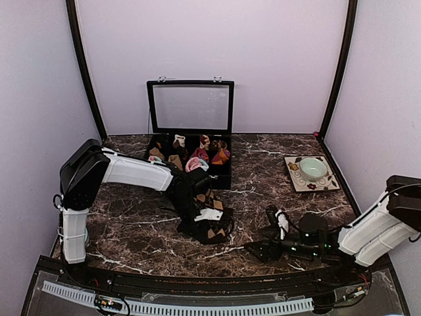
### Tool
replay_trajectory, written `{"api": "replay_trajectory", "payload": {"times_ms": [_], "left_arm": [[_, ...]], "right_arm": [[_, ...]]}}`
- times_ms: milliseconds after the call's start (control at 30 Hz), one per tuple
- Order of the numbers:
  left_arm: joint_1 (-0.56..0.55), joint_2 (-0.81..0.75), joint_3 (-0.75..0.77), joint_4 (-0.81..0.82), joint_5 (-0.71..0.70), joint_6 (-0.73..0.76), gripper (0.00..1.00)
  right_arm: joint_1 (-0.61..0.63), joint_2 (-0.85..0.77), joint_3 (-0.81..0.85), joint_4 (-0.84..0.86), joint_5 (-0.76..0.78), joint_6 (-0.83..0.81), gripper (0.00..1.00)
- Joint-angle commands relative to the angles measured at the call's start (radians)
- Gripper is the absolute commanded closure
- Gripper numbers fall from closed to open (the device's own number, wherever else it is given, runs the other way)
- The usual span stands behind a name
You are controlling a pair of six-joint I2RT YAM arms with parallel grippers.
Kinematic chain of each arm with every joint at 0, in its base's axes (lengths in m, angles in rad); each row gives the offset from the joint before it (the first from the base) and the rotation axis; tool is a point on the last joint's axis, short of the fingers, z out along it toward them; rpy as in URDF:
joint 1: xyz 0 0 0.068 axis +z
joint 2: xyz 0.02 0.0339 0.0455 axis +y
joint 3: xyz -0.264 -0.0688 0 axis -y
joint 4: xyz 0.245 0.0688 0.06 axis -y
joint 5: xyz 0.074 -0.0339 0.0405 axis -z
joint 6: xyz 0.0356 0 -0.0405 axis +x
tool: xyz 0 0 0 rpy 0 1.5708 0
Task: Roll the socks
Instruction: Roll the sock at the center of the board.
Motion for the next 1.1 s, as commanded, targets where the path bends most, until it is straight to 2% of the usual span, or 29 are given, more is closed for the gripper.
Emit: {"api": "replay_trajectory", "payload": {"times_ms": [0, 33, 100, 233, 333, 433, 500, 633, 767, 1067], "left_arm": [[0.012, 0.056, 0.010, -0.163, 0.024, -0.028, 1.00], [0.012, 0.058, 0.011, -0.166, 0.025, -0.028, 1.00], [0.012, 0.058, 0.011, -0.164, 0.024, -0.031, 1.00], [0.012, 0.066, 0.040, -0.171, 0.029, -0.035, 1.00], [0.012, 0.098, 0.083, -0.218, 0.042, -0.020, 1.00], [0.012, 0.142, 0.124, -0.270, 0.050, -0.002, 1.00], [0.013, 0.161, 0.137, -0.289, 0.062, 0.004, 1.00], [0.019, 0.192, 0.162, -0.335, 0.102, 0.009, 1.00], [0.025, 0.224, 0.191, -0.392, 0.118, 0.026, 1.00], [0.029, 0.250, 0.241, -0.420, 0.118, 0.029, 1.00]], "right_arm": [[0.005, -0.034, 0.017, 0.114, 0.054, -0.115, 0.01], [0.015, -0.016, 0.092, -0.036, 0.008, -0.206, 0.01], [0.055, 0.038, 0.195, -0.207, -0.021, -0.367, 0.01], [0.105, 0.071, 0.213, -0.205, -0.018, -0.538, 0.01], [0.150, 0.079, 0.227, -0.219, 0.074, -0.647, 0.01], [0.195, 0.109, 0.275, -0.282, 0.164, -0.744, 0.13], [0.214, 0.127, 0.300, -0.307, 0.194, -0.785, 0.24], [0.237, 0.153, 0.318, -0.310, 0.199, -0.819, 0.30], [0.243, 0.202, 0.396, -0.376, 0.142, -0.875, 0.45], [0.240, 0.319, 0.509, -0.383, 0.107, -0.967, 0.53]]}}
